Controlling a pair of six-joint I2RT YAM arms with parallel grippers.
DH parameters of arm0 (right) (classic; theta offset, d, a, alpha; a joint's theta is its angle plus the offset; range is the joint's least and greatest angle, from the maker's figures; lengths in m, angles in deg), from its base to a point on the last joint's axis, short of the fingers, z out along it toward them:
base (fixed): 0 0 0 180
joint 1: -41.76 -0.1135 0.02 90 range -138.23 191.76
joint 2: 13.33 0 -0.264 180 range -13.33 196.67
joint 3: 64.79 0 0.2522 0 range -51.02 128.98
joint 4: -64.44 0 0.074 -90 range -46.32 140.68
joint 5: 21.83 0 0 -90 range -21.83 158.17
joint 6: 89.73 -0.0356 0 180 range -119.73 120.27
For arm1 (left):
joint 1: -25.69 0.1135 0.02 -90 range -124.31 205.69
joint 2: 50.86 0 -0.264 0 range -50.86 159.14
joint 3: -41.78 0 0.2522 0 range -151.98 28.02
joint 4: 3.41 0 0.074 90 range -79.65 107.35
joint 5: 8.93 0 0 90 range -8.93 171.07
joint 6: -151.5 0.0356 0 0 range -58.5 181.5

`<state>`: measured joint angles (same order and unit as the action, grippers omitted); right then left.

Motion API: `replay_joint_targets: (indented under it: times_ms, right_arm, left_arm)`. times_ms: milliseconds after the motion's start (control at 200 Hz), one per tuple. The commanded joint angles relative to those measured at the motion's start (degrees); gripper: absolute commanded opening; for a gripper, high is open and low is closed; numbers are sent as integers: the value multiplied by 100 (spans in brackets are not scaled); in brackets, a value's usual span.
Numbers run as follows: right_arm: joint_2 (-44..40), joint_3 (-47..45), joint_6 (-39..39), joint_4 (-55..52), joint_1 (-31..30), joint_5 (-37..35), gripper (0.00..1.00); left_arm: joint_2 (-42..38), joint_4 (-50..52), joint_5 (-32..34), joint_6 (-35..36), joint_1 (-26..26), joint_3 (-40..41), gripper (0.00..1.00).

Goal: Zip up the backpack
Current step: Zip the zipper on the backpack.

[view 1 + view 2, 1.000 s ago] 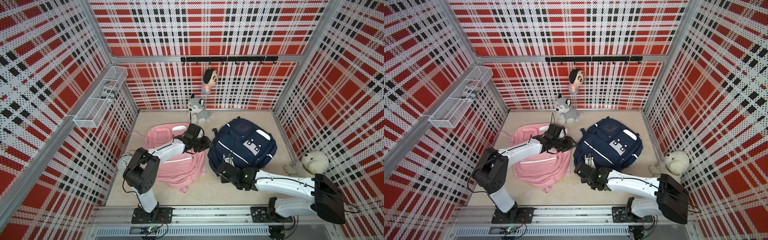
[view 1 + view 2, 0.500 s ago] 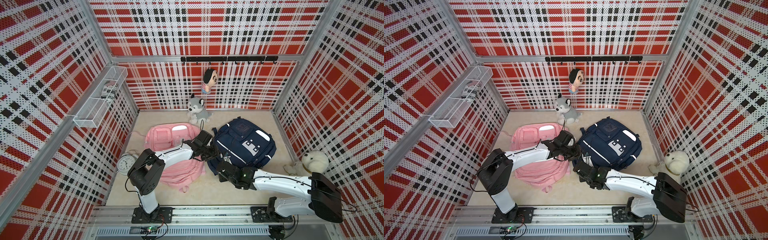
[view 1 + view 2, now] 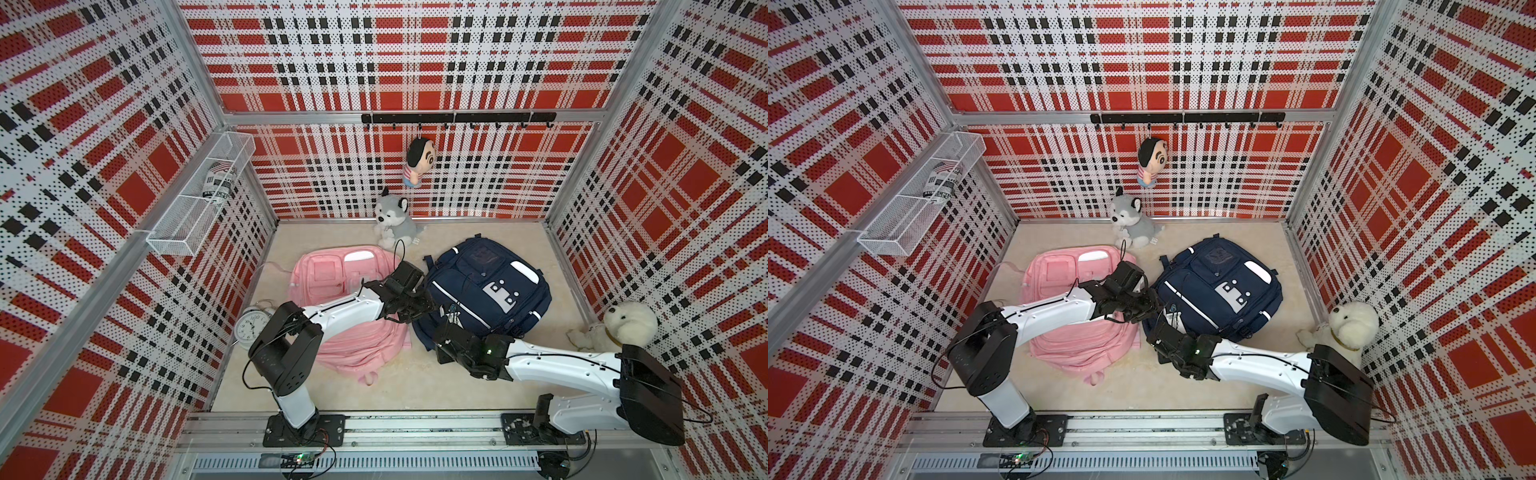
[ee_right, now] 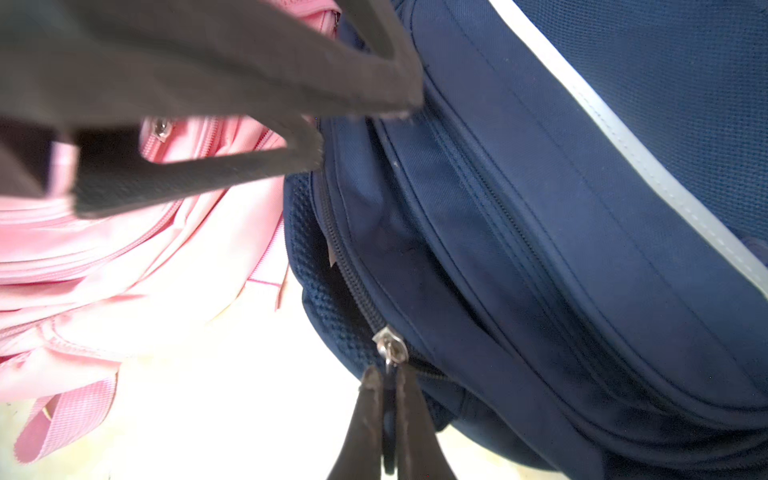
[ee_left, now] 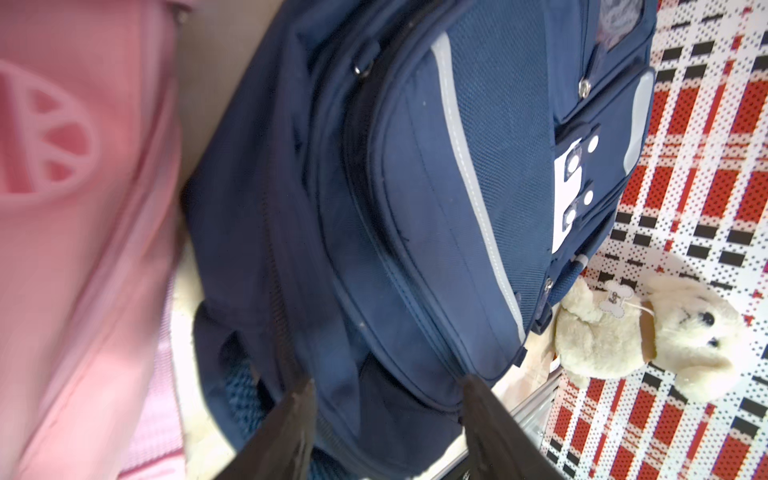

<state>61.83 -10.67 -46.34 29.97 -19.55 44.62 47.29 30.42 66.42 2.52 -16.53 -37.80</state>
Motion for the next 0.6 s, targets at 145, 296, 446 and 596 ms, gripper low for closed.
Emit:
replay_joint_targets:
  times_ms: [145,296,446,596]
  right_arm:
    - [-32,-88,218,375,107,84,0]
    - [-135,-167,233,423,104,124,0]
    - [-276,-252,291,521,103,182,0]
    - [-359,-318,362,570,107,201,0]
  left_arm:
    - [-128,303,357,-278,-154,-37,59]
    - [66,226,349,-339,-222,-72,59]
    - [304,167,305,-311,-203,-138,59]
    - [631,178,147,-207,-226,-157,58]
